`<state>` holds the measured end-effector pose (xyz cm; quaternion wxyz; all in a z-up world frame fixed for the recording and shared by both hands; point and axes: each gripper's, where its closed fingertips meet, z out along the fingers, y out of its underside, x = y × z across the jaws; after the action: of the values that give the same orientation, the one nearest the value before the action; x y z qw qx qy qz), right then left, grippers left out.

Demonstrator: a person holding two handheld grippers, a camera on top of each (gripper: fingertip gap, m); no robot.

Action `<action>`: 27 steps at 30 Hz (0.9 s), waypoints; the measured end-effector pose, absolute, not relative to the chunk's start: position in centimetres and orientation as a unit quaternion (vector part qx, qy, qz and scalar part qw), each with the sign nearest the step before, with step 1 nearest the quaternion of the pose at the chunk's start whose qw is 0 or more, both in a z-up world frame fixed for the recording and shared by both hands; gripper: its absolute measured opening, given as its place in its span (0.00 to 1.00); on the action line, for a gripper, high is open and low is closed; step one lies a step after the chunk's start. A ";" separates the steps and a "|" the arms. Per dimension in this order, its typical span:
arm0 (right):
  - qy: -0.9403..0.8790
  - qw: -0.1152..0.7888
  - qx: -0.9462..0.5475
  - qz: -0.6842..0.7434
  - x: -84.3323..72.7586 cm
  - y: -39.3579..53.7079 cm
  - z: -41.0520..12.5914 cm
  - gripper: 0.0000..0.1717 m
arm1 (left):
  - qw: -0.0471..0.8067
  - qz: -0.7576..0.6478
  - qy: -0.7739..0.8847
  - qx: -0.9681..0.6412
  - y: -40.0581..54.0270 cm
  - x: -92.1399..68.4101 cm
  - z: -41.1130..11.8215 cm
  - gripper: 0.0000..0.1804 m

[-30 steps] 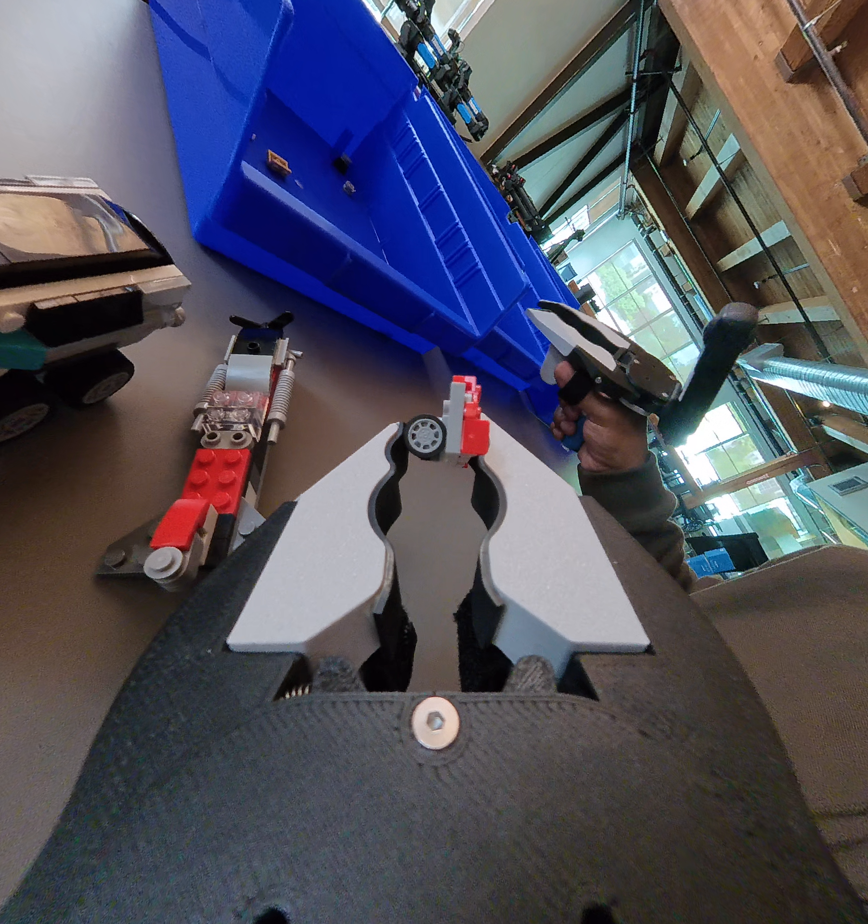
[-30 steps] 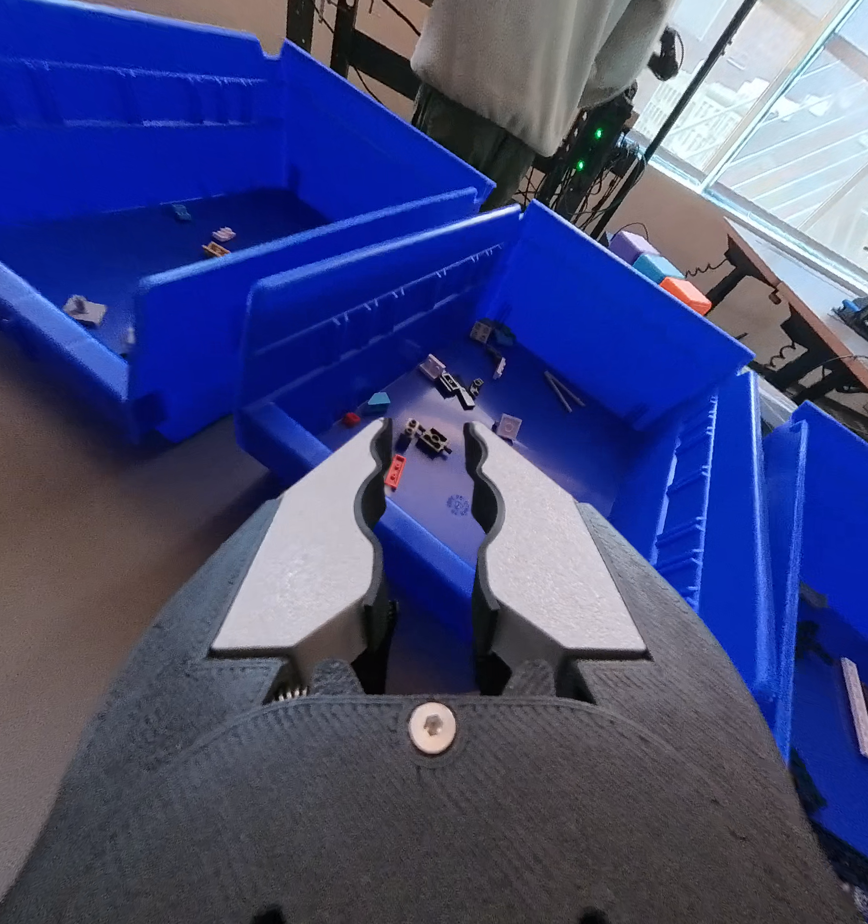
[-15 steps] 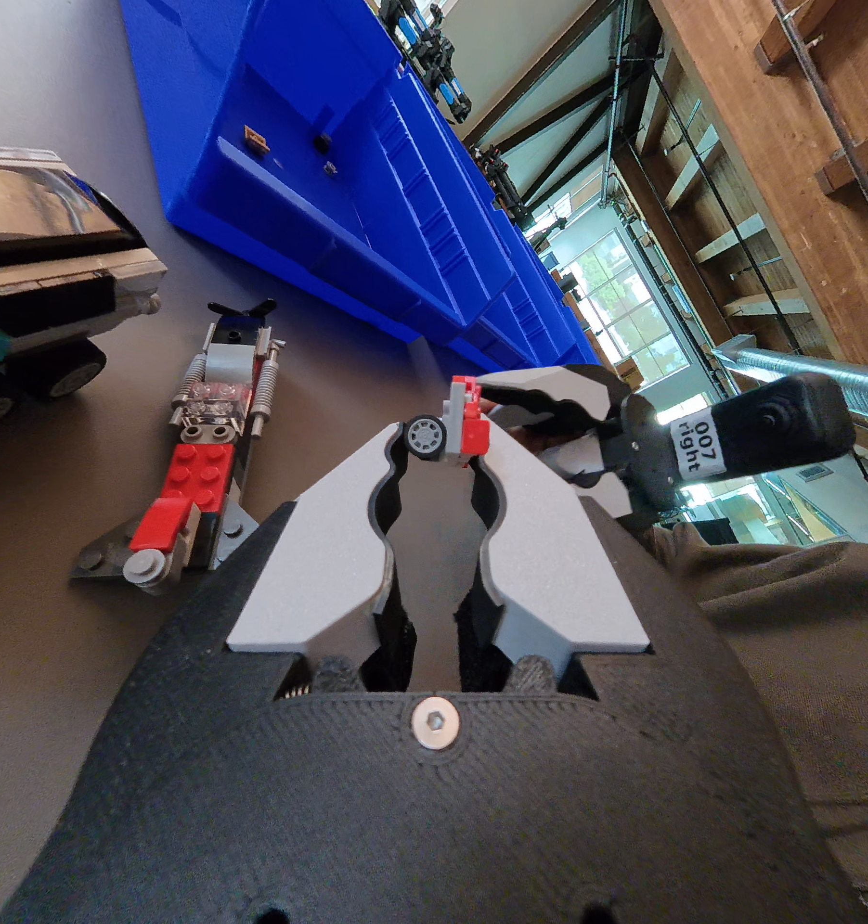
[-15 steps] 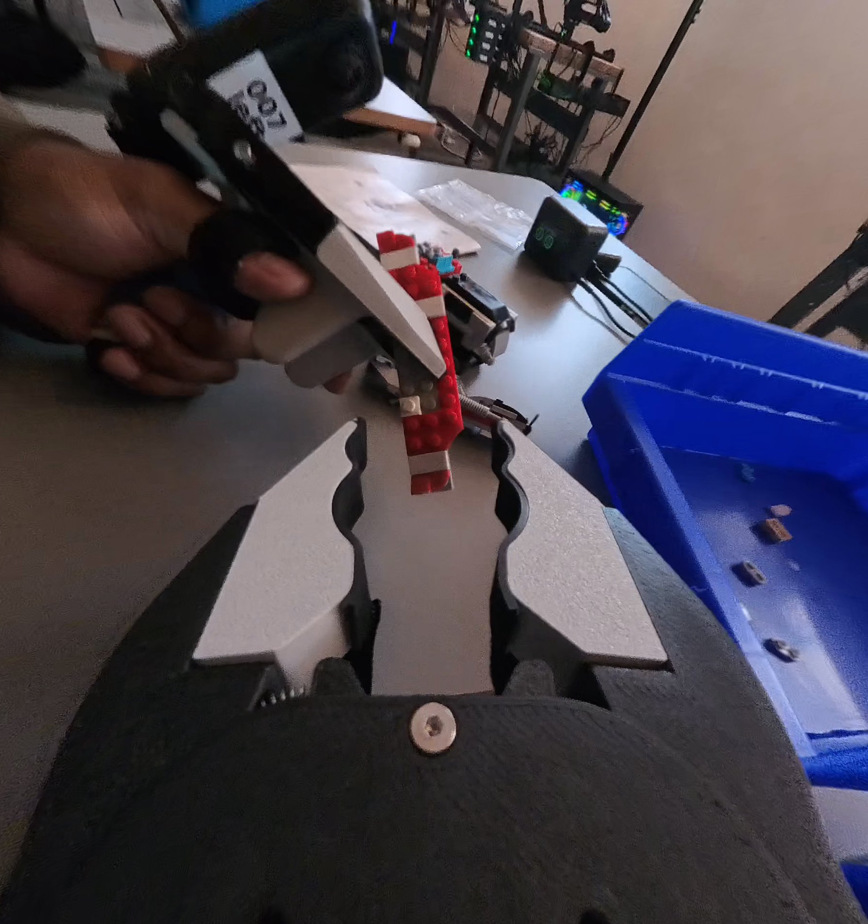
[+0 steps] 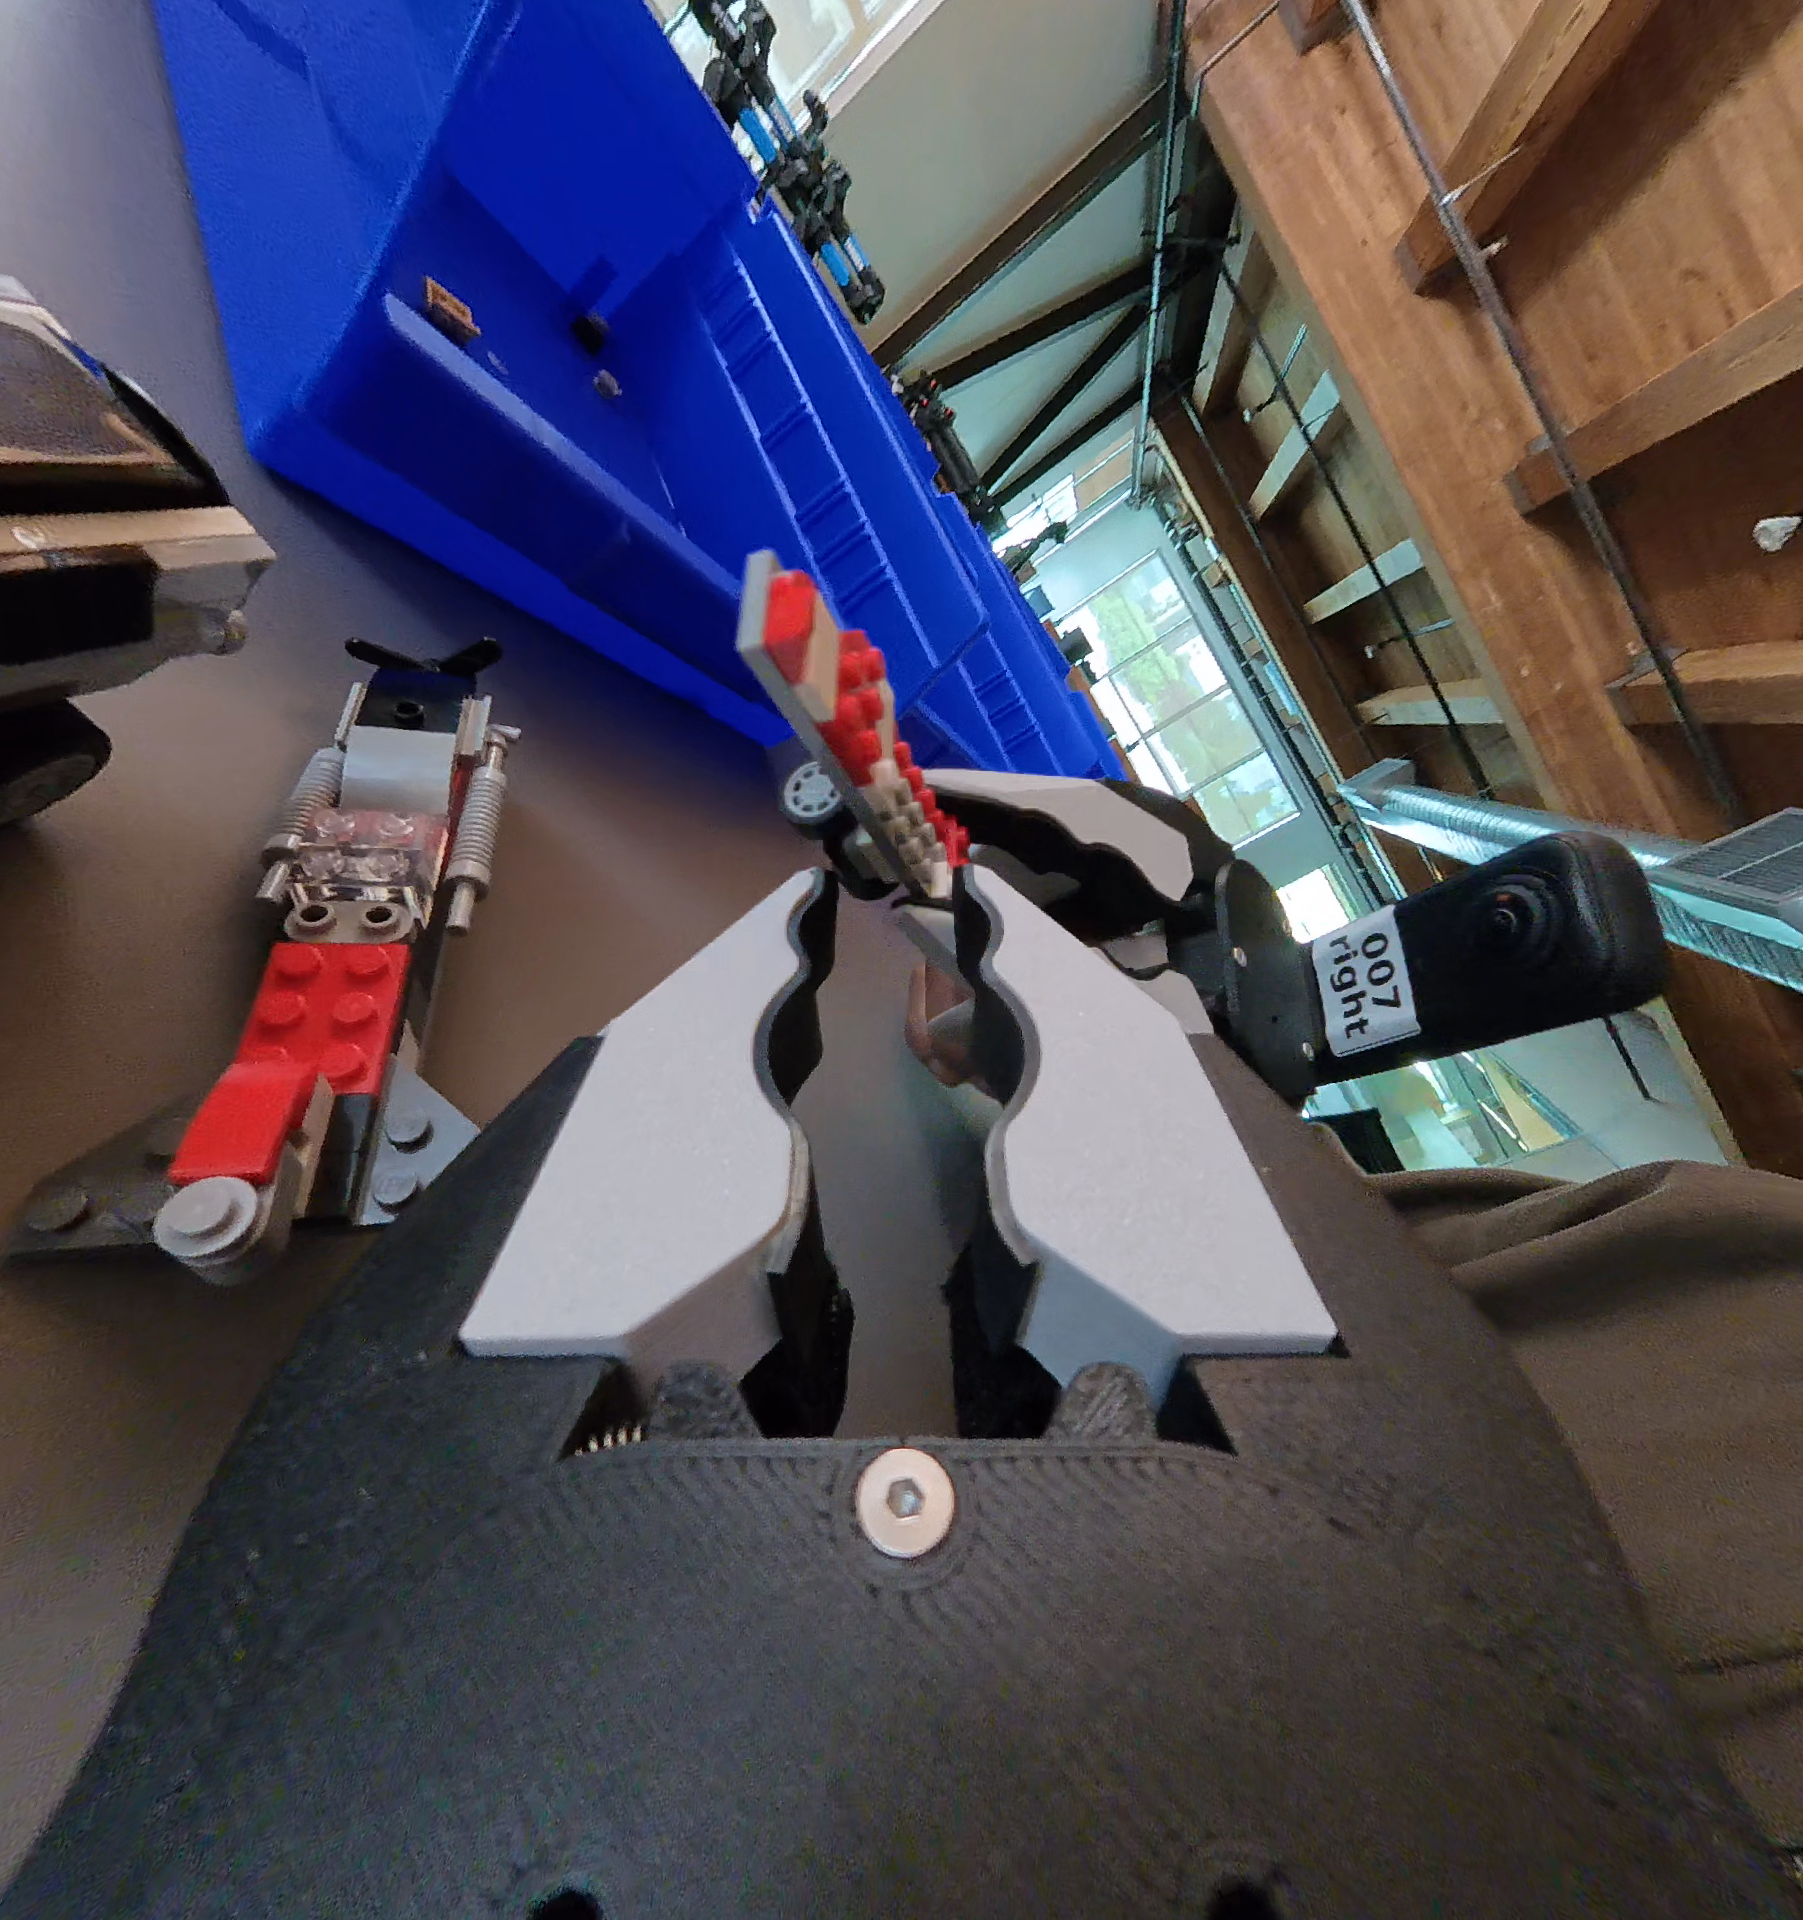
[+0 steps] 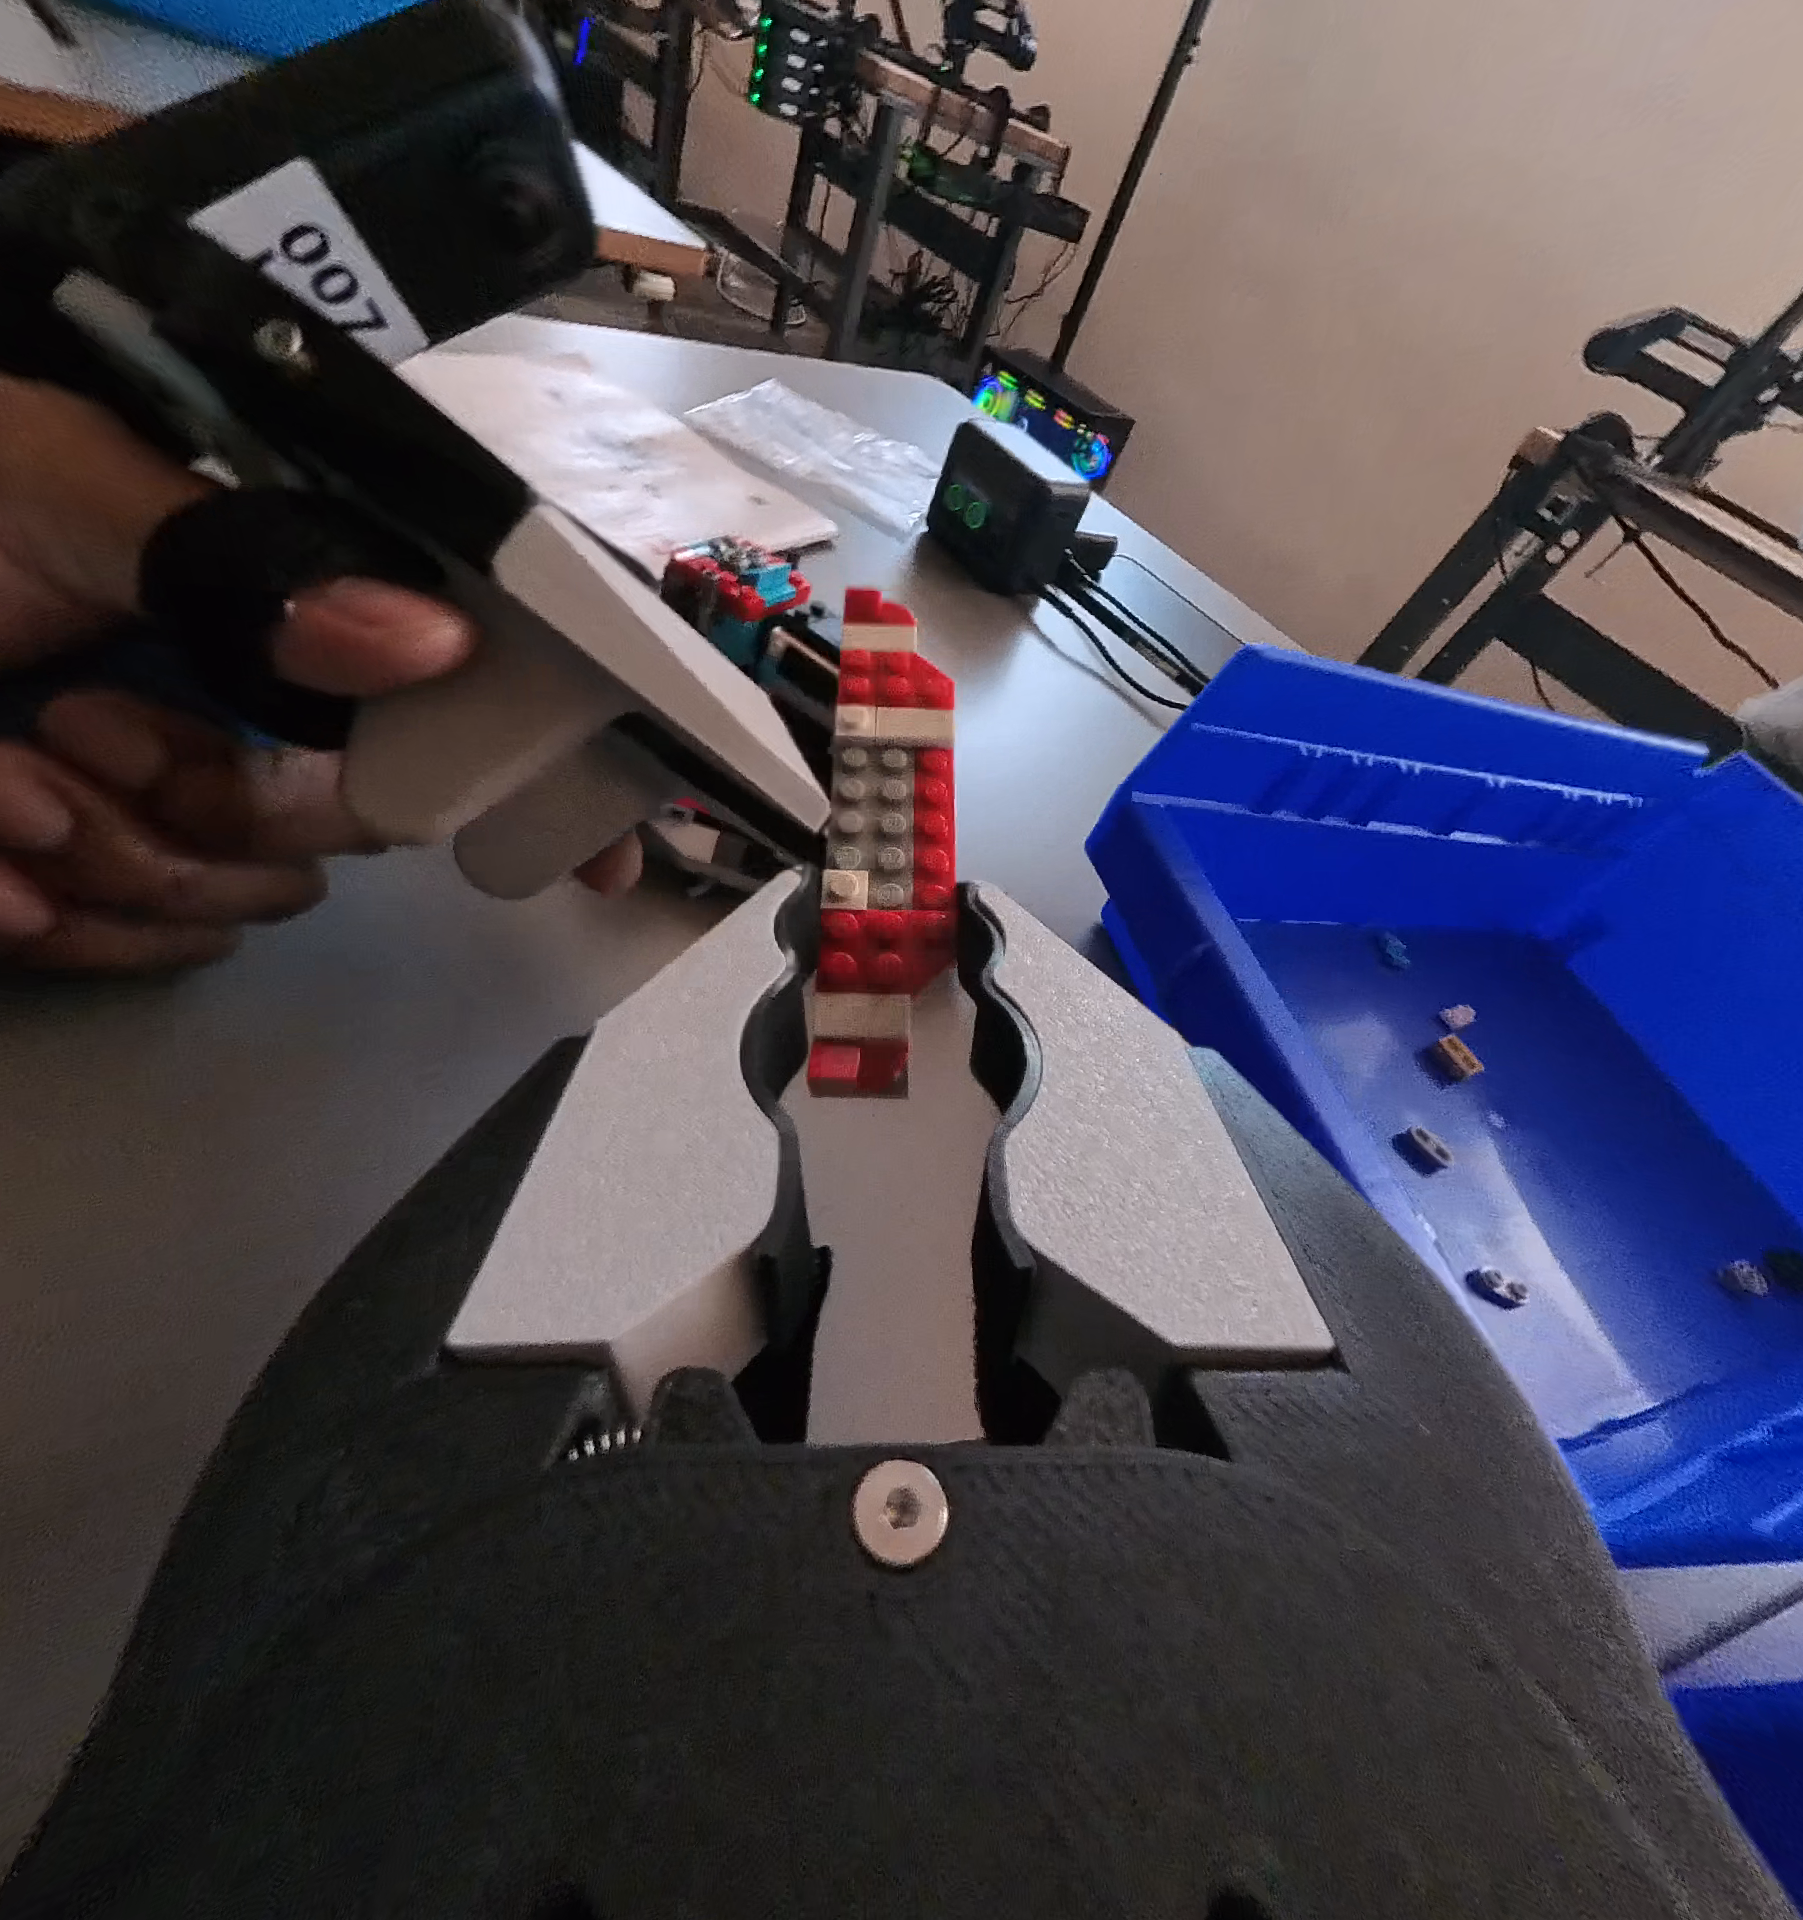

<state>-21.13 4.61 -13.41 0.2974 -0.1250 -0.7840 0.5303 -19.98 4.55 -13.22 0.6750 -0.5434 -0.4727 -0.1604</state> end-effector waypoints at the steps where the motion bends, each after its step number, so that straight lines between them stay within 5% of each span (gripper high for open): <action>1: -0.780 0.292 -0.137 0.536 -21.2 4.6 -13.3 0.15 | 0.680 -0.158 -0.471 -0.539 4.5 -20.0 -13.0 0.13; 16: -0.755 0.266 -0.149 0.580 -20.2 3.5 -12.3 0.15 | 0.712 -0.154 -0.459 -0.508 3.9 -20.1 -11.6 0.09; 27: -0.718 0.169 -0.172 0.654 -20.1 4.8 -9.8 0.22 | 0.677 0.022 -0.411 -0.610 2.9 -20.8 -11.6 0.09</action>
<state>-20.07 4.84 -9.83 0.1691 -0.1715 -0.7175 0.6536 -20.82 2.93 -11.63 0.6774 -0.6098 -0.4108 0.0216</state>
